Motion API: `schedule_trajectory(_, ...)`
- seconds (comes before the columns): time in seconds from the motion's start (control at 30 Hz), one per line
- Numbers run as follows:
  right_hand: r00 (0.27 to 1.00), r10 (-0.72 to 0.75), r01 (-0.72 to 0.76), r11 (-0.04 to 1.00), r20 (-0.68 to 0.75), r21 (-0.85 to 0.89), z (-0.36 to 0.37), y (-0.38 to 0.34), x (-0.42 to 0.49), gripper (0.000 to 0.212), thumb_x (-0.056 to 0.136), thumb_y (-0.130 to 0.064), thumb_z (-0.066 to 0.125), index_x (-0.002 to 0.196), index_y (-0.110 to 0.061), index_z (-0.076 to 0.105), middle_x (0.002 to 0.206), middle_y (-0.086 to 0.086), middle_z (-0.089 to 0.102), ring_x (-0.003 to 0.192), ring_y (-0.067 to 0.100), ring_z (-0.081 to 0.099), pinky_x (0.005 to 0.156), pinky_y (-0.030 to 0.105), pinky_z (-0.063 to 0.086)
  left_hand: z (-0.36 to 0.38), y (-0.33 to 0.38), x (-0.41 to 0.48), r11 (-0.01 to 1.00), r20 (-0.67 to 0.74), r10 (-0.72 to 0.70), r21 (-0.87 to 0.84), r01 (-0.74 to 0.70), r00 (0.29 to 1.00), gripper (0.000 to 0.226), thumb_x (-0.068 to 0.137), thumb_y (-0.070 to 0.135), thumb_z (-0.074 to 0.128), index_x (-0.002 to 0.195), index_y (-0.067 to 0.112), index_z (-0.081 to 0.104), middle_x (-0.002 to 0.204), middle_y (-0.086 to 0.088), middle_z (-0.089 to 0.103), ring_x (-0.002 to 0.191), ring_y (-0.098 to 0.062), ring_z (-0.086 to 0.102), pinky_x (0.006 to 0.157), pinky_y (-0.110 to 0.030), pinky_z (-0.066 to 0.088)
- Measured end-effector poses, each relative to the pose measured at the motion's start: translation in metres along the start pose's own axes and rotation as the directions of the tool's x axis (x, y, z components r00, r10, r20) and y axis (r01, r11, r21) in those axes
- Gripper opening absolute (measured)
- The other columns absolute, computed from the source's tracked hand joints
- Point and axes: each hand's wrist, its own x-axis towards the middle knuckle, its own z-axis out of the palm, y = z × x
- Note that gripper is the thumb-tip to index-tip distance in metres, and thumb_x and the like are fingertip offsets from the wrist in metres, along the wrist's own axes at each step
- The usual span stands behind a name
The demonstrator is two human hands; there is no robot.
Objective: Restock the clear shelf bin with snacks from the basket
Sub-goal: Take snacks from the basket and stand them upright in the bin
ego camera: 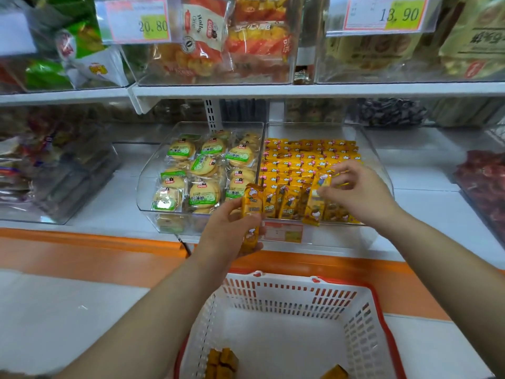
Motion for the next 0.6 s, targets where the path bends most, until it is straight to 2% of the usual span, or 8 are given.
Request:
schedule_trajectory(0.07,0.999,-0.025,0.022,0.998,-0.044,-0.056,0.006,0.0,0.011,0.043,0.075,-0.031,0.086,0.106,-0.031,0.056,0.078,-0.008,0.067,0.061,-0.007,0.059,0.057,0.021,0.041,-0.003,-0.001,0.003,1.0,-0.008,0.013,0.019,-0.013,1.0,0.035,0.096,0.006,0.067,0.128,0.019,0.062,0.093,-0.002,0.08,0.09,-0.029,0.077,0.069,-0.042,0.064)
schedule_trajectory(0.13,0.997,-0.064,0.054,0.986,-0.053,-0.16,0.009,-0.001,0.019,0.045,0.073,-0.027,0.087,0.105,-0.033,0.055,0.079,-0.008,0.065,0.061,-0.002,0.059,0.052,0.021,0.039,-0.005,-0.001,0.005,0.999,-0.006,0.016,0.035,-0.016,1.0,0.034,0.096,0.008,0.068,0.127,0.021,0.062,0.089,0.002,0.08,0.095,-0.031,0.077,0.07,-0.043,0.064)
schedule_trajectory(0.2,0.997,-0.082,0.077,0.959,-0.008,-0.272,0.014,0.003,0.023,0.044,0.071,-0.022,0.087,0.102,-0.031,0.057,0.08,-0.007,0.063,0.065,0.006,0.058,0.053,0.026,0.039,-0.007,-0.001,0.006,0.999,-0.006,0.017,0.052,-0.017,1.0,0.031,0.096,0.01,0.068,0.123,0.026,0.063,0.092,0.005,0.079,0.096,-0.029,0.077,0.072,-0.043,0.064)
schedule_trajectory(0.3,0.995,-0.074,0.092,0.92,0.06,-0.381,0.028,0.012,0.025,0.034,0.076,-0.017,0.083,0.103,-0.024,0.063,0.076,-0.009,0.065,0.064,0.003,0.057,0.051,0.02,0.037,-0.01,-0.002,0.008,0.996,-0.001,0.026,0.081,-0.026,1.0,0.024,0.097,0.012,0.068,0.105,0.034,0.065,0.086,0.013,0.079,0.09,-0.023,0.078,0.072,-0.042,0.064)
schedule_trajectory(0.37,0.995,-0.082,0.099,0.905,0.059,-0.414,0.039,0.015,0.027,0.034,0.078,-0.017,0.082,0.109,-0.021,0.067,0.074,-0.008,0.067,0.065,0.005,0.06,0.056,0.019,0.038,-0.011,-0.003,0.01,0.995,-0.006,0.035,0.088,-0.034,0.999,0.024,0.097,0.012,0.068,0.098,0.036,0.063,0.08,0.017,0.077,0.087,-0.022,0.078,0.074,-0.044,0.064)
schedule_trajectory(0.53,0.997,-0.061,0.077,0.907,0.052,-0.415,0.058,0.018,0.029,0.033,0.081,-0.012,0.074,0.113,-0.012,0.067,0.072,-0.002,0.071,0.084,0.018,0.069,0.08,0.03,0.053,-0.011,-0.002,0.011,0.996,-0.013,0.055,0.07,-0.054,0.998,0.025,0.097,0.013,0.069,0.096,0.038,0.062,0.077,0.019,0.076,0.09,-0.026,0.078,0.072,-0.043,0.065)
schedule_trajectory(0.6,0.997,-0.055,0.072,0.908,0.052,-0.414,0.057,0.02,0.029,0.031,0.082,-0.016,0.073,0.112,-0.012,0.067,0.069,-0.006,0.071,0.085,0.016,0.069,0.079,0.029,0.052,-0.01,0.0,0.012,0.996,-0.014,0.057,0.075,-0.056,0.998,0.025,0.096,0.014,0.069,0.095,0.038,0.061,0.075,0.019,0.076,0.088,-0.025,0.078,0.068,-0.041,0.064)
